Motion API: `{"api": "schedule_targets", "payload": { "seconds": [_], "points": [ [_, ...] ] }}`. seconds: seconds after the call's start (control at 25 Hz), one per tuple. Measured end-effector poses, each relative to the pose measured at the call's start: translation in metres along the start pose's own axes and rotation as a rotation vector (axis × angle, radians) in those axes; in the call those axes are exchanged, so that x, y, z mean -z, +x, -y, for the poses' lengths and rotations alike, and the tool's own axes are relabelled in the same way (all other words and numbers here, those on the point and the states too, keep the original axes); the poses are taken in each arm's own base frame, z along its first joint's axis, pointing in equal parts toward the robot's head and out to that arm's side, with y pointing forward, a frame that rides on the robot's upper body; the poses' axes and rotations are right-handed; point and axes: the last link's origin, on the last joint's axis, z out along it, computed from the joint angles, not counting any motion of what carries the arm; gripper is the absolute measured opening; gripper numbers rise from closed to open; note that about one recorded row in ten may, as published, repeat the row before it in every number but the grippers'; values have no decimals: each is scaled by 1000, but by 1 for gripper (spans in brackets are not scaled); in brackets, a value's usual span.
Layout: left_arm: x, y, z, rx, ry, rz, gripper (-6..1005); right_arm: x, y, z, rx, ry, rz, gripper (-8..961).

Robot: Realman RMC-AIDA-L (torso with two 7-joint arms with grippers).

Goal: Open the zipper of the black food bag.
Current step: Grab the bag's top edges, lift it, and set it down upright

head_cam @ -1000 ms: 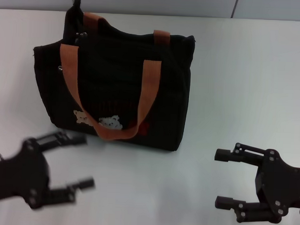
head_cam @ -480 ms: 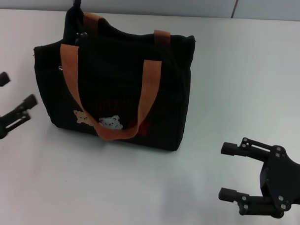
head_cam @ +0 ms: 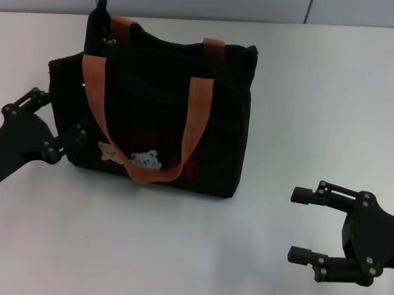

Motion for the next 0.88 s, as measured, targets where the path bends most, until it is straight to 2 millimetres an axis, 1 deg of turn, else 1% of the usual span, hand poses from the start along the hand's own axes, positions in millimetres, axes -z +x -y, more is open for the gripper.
{"api": "schedule_targets", "payload": {
  "seconds": [0.04,0.08,0.44,0.56,0.64,0.68,0.76,0.8,0.84,0.88],
  "points": [
    [-13,0,-5,-44,-19,-13,701,0,0,0,0,1,1,828],
    [-16,-2,-6,-53,-15,-13,698,0,0,0,1,3,2,828],
    [-17,-4,-10,-73,6,-27,514,1,-1,1,3,10,5,828],
    [-18,-4,-14,-128,13,-46,453,0,0,0,15,15,14,828],
    [-19,-5,-22,-230,19,-79,368,0,1,-1,27,38,44,828],
    [-19,-5,-22,-230,19,-79,326,0,1,-1,27,38,44,828],
    [-21,-3,-25,-274,21,-103,241,1,-1,-1,40,80,93,829],
    [-22,0,-27,-305,20,-123,219,3,-5,2,61,177,192,829],
    [-23,3,-28,-336,17,-143,198,3,-5,2,61,177,192,829],
    [-24,6,-29,-367,13,-165,176,4,-7,4,76,245,257,829]
  ]
}}
